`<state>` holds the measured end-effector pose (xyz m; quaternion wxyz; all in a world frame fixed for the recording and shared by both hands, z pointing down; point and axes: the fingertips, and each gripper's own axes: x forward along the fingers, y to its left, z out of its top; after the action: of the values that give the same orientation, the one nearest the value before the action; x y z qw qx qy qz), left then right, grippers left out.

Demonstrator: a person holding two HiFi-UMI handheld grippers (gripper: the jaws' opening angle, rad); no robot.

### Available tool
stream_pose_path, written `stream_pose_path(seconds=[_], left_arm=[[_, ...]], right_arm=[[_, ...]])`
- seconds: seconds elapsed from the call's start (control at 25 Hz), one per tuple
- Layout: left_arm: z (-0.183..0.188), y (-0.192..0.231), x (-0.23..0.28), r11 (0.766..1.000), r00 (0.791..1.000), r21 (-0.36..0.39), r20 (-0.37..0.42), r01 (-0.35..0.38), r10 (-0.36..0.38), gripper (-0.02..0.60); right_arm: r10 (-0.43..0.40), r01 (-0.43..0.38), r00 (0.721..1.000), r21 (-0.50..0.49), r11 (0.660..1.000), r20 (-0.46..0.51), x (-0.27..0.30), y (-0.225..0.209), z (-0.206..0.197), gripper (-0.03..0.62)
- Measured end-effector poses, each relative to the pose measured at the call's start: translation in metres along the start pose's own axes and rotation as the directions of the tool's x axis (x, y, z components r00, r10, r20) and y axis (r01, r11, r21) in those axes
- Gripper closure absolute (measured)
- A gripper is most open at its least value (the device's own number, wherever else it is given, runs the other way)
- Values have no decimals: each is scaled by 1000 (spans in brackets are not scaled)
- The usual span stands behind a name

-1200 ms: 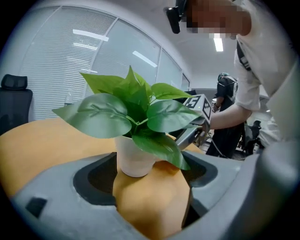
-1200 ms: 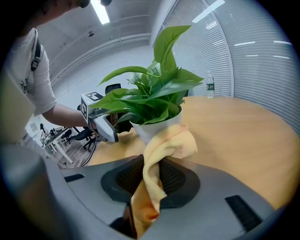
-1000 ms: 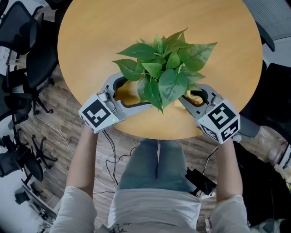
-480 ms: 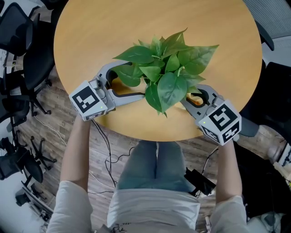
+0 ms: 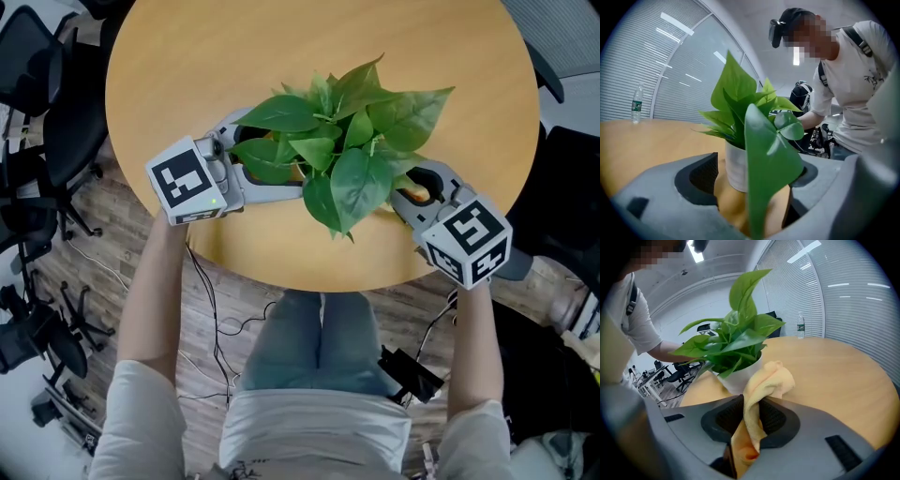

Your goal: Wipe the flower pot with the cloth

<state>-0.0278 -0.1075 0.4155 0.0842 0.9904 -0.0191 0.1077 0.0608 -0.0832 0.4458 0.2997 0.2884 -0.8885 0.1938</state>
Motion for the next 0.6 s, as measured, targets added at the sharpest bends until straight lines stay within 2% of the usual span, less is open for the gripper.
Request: stream_pose_path(seconds=[0.16,0.28,0.6], left_arm=[[-1,-4,1,1000,1000,-8,-9,26,-26,184],[-2,-5,0,1000,1000,-18,-3,17,-17,215],[-3,-4,2,999,999,-22,13,-30,30,221]], right_arm=[[-14,14,1000,-50,999,8,6,-11,23,510],[-26,24,1000,-107,994,-13,10,-11,29,510],[-14,12,1000,-107,994,-15,10,-8,25,511]])
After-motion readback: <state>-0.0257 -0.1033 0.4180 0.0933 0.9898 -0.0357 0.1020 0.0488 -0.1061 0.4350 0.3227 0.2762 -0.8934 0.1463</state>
